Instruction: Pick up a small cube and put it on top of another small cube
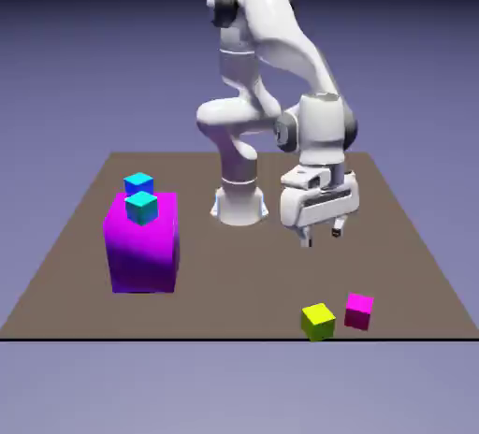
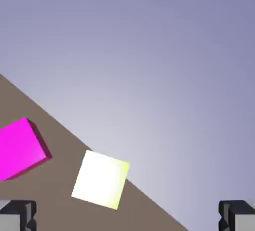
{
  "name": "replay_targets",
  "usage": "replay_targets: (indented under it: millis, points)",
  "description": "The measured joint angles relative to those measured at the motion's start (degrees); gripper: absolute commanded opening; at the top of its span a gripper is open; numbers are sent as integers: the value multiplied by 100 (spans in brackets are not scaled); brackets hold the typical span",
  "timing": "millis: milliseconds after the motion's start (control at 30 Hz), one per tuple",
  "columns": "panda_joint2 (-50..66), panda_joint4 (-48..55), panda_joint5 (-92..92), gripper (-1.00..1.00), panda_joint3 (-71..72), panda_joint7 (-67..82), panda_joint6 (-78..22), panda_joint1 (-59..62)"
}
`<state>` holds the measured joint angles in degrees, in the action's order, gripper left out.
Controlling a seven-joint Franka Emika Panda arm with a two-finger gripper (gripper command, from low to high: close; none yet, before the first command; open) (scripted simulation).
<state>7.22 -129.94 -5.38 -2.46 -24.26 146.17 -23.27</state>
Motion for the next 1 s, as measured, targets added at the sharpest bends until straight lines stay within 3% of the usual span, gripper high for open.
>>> replay_targets:
  millis: [367,500,533,733,933,1000]
  points:
    - [2222,1731,-300,0,-137,1014,-1551,-1237]
    - [2844,1677,-341,0,-167,968,-872,-1192]
    - [2939,1669,-347,-100,-171,961,-769,-1186]
    - [2143,1684,-337,-100,-110,1156,-1562,-1124]
    - [1310,1186,-902,-100,169,2538,-1650,63]
    - [1516,1145,-951,-100,137,2497,-1402,74]
